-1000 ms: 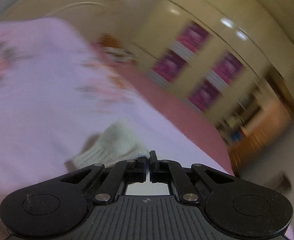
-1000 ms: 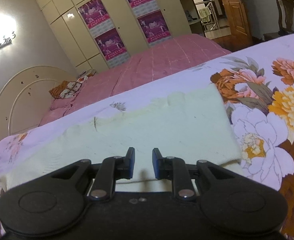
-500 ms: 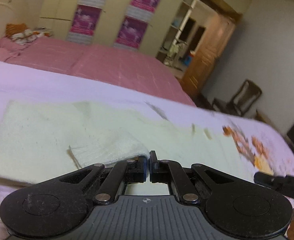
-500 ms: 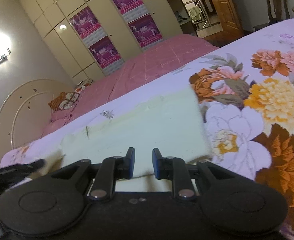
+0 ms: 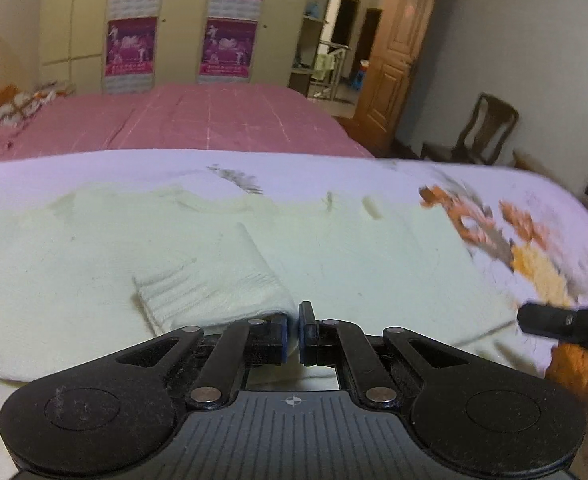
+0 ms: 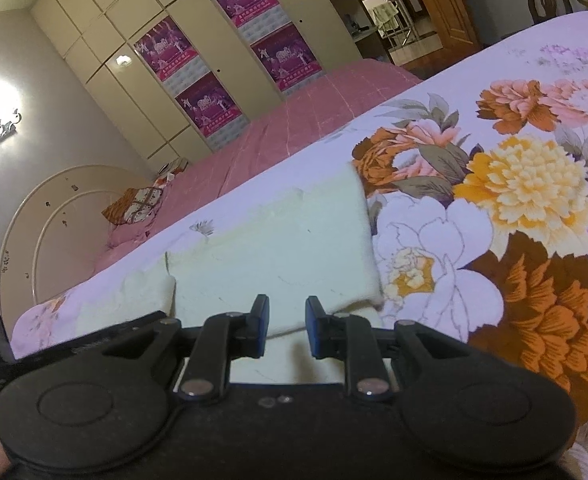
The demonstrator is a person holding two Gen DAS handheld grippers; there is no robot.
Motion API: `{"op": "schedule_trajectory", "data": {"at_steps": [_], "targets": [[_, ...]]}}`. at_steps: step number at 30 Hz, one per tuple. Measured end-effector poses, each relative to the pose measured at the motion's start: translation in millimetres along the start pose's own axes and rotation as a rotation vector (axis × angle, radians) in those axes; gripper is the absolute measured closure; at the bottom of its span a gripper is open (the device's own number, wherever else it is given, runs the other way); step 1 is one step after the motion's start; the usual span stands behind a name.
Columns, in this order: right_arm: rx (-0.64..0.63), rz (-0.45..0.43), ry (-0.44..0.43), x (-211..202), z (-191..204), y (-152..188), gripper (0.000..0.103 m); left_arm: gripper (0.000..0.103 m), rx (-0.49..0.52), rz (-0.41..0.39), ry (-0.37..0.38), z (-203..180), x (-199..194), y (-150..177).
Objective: Fold small clothes
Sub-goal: 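Open the left gripper to release the sleeve on the sweater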
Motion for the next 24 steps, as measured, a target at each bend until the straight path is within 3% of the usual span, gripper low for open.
{"op": "schedule_trajectory", "data": {"at_steps": [1,3,5,6,8,12,15,20,24], "targets": [[0.0,-0.001,0.0,0,-1,0,0.081,0.099,0.017,0.002,0.0,-5,0,2],[0.003,-0.001,-0.001,-1,-3,-1,0.081,0.084,0.04,0.001,0.011,-14,-1,2],[0.003,-0.001,-0.002,-2,-4,-2,0.081,0.026,0.066,-0.029,0.068,-27,-5,3],[0.002,0.0,-0.002,-2,-4,-2,0.081,0.02,0.087,-0.052,0.084,-33,-8,3],[0.0,0.001,-0.002,-2,-4,-3,0.081,0.02,0.133,-0.073,0.087,-44,-17,5],[-0.004,0.009,-0.015,2,1,-4,0.081,0.02,0.105,-0.086,0.061,-31,-46,16],[-0.021,0.02,-0.05,11,18,-4,0.08,0.023,0.067,-0.096,-0.062,7,-82,35],[-0.054,0.063,-0.076,44,47,3,0.076,0.023,-0.114,-0.102,-0.258,95,-137,64],[-0.052,0.109,-0.062,70,59,10,0.075,0.023,-0.195,-0.085,-0.296,131,-148,73]]}}
Point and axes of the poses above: each gripper's, at about its wrist camera, not at the fingertips, and x roughly the way its jaws point, z to its left, y to its underside, the point moved 5 cm from there along x, roughly the way its jaws point, and after that the axes turned 10 degrees about y, right-handed, at the moved point
